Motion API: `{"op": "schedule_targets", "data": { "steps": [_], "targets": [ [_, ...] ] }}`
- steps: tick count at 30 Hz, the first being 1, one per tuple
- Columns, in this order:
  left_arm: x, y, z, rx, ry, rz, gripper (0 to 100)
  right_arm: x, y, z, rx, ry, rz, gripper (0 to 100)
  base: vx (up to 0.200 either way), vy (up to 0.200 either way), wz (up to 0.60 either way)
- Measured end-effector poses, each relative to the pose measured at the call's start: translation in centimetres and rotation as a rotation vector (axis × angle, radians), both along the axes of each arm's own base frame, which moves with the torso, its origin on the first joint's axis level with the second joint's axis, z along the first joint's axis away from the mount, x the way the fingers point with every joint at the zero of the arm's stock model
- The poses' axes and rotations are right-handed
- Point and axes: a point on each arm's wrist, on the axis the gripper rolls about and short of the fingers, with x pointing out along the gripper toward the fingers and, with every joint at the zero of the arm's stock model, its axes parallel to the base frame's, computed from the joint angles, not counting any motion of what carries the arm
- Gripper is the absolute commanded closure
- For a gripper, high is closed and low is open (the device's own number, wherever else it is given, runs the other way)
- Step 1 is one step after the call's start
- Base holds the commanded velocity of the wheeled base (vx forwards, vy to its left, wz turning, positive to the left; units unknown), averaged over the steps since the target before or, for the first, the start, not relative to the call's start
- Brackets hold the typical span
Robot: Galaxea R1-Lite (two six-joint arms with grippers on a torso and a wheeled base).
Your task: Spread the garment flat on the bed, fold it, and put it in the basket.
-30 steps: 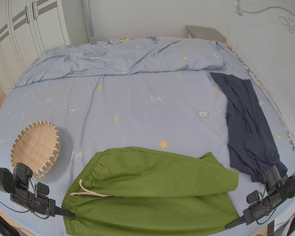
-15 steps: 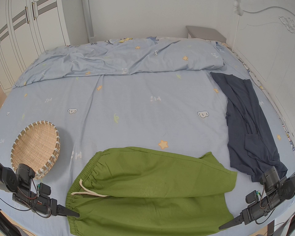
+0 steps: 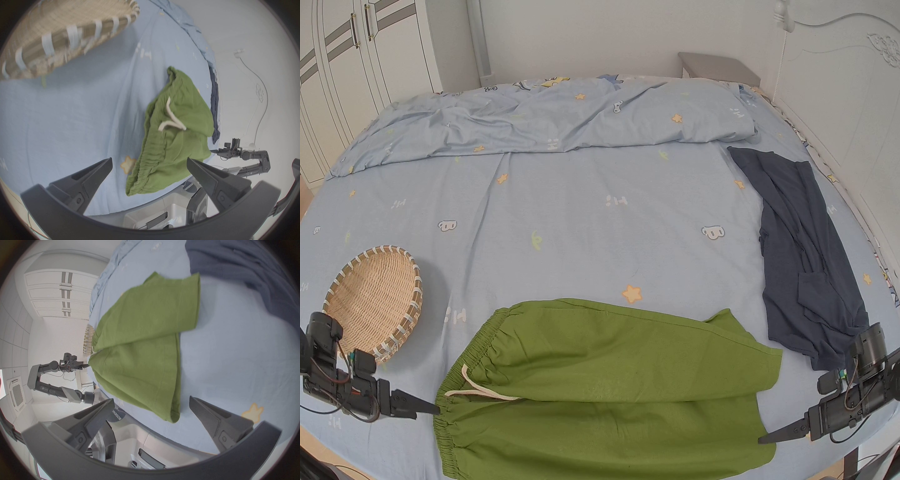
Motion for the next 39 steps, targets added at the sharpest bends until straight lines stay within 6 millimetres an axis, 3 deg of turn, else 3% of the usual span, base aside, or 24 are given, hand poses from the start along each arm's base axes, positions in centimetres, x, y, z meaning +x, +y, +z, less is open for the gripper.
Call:
{"op": "schedule_targets", "data": {
  "steps": [9, 14, 19, 23, 29, 33, 39],
  "targets": [
    [3.5, 0.4, 5.5, 0.018, -0.105, 0.005, 0, 2.0, -1.2, 4.0, 0.0, -0.168, -0.079, 0, 0.0, 0.0, 0.0],
    [7.0, -1.2, 8.8, -0.019, -0.156, -0.004, 0, 4.7, -1.3, 8.2, -0.016, -0.323, -0.091, 0, 0.0, 0.0, 0.0],
    [11.7, -2.4, 10.5, -0.074, -0.166, 0.008, 0, 7.0, -1.0, 11.2, -0.046, -0.427, -0.094, 0, 0.0, 0.0, 0.0],
    [15.6, -3.4, 9.8, -0.101, -0.133, -0.008, 0, 8.1, -0.5, 11.8, -0.059, -0.445, -0.084, 0, 0.0, 0.0, 0.0],
    [20.0, -5.6, 6.8, -0.119, -0.04, -0.056, 0, 9.1, 0.3, 11.1, -0.065, -0.424, -0.056, 0, 0.0, 0.0, 0.0],
    [21.5, -7.1, 4.7, -0.118, 0.01, -0.09, 0, 9.4, 1.0, 10.4, -0.064, -0.401, -0.03, 0, 0.0, 0.0, 0.0],
    [22.3, -7.7, 2.7, -0.115, 0.055, -0.107, 0, 9.5, 1.2, 10.0, -0.063, -0.385, -0.019, 0, 0.0, 0.0, 0.0]
  ]
}}
